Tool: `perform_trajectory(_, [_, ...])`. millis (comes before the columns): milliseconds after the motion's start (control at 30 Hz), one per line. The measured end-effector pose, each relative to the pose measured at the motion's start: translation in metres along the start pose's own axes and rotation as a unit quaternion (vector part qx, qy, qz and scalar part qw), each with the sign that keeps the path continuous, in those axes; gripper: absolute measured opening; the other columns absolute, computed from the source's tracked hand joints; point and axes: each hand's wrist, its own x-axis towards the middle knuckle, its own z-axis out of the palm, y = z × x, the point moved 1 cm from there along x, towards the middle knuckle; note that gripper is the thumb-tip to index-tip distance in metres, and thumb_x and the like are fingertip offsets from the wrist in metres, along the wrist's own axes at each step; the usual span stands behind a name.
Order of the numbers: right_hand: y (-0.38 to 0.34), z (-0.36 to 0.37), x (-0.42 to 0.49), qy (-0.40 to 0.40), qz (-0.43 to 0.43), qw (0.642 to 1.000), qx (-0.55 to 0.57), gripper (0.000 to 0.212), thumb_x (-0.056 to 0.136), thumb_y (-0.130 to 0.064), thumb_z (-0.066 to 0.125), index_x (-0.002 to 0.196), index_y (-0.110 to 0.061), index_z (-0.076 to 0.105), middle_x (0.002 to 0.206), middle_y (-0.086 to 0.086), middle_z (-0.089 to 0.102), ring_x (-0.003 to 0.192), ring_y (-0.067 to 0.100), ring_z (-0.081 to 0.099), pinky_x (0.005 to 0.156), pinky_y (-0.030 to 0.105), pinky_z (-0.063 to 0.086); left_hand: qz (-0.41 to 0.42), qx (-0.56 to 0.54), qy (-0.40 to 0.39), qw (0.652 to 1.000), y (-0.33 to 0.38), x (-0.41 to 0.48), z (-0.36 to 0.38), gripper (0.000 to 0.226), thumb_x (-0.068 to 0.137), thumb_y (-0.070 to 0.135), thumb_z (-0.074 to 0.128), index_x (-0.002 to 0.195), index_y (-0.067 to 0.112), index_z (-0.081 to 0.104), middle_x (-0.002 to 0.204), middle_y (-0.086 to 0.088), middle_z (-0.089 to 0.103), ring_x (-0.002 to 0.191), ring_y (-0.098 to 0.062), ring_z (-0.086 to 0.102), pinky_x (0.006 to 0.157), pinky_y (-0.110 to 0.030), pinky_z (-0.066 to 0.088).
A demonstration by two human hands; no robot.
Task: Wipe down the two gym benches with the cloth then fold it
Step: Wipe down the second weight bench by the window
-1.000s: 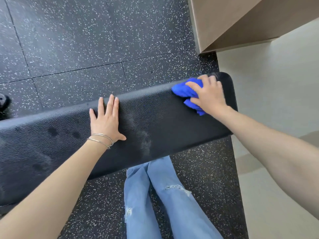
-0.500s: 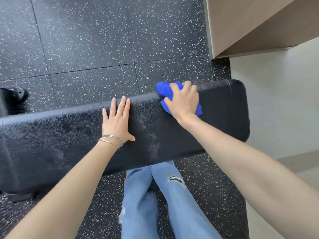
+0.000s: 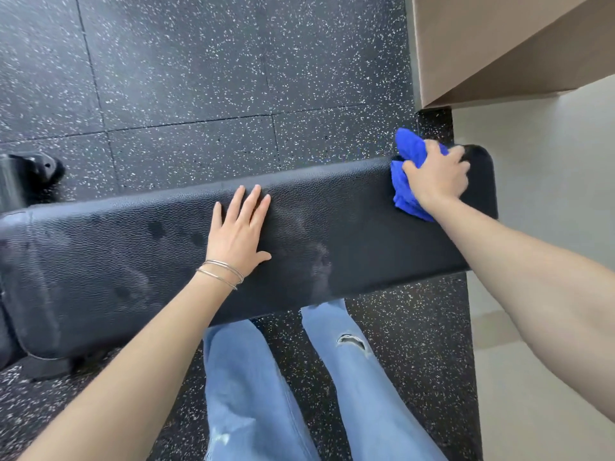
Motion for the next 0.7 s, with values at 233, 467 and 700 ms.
perform_trajectory(233, [-0.101,0.045,-0.116,0.052,-0.061,0.996,0.051,0.048,0.082,-0.041,0.059,0.127,-0.025,0.049,0.118,0.015,0.045,0.095,0.033,0.047,0.077,0.038,0.041,-0.014,0.008,0.01,1.0,-0.036,-0.026,0.01,0.105,0.072,0.046,0.073,0.15,0.018,0.007,0.16,-0.001,0.004,0.147,-0.024,0.002,0.116,-0.053,0.013])
perform_trajectory(467, [-0.113,0.058,-0.182,0.028,-0.388,0.92,-0.055,0.058,0.057,-0.042,0.082,0.11,-0.024,0.065,0.104,0.015,0.061,0.081,0.033,0.056,0.065,0.036,0.047,0.027,0.051,-0.013,0.998,-0.075,-0.046,0.018,0.11,0.069,0.046,0.075,0.15,0.02,0.005,0.16,0.0,0.002,0.147,-0.023,0.004,0.115,-0.055,0.014])
perform_trajectory(700, [-0.006,0.052,-0.161,0.036,-0.275,0.959,-0.064,0.052,0.064,-0.026,0.08,0.114,-0.024,0.065,0.11,0.018,0.058,0.082,0.037,0.054,0.068,0.044,0.051,0.048,0.066,-0.026,0.996,-0.078,-0.046,0.02,0.117,0.069,0.053,0.073,0.149,0.017,-0.004,0.16,-0.003,-0.006,0.147,-0.028,-0.003,0.116,-0.056,0.013])
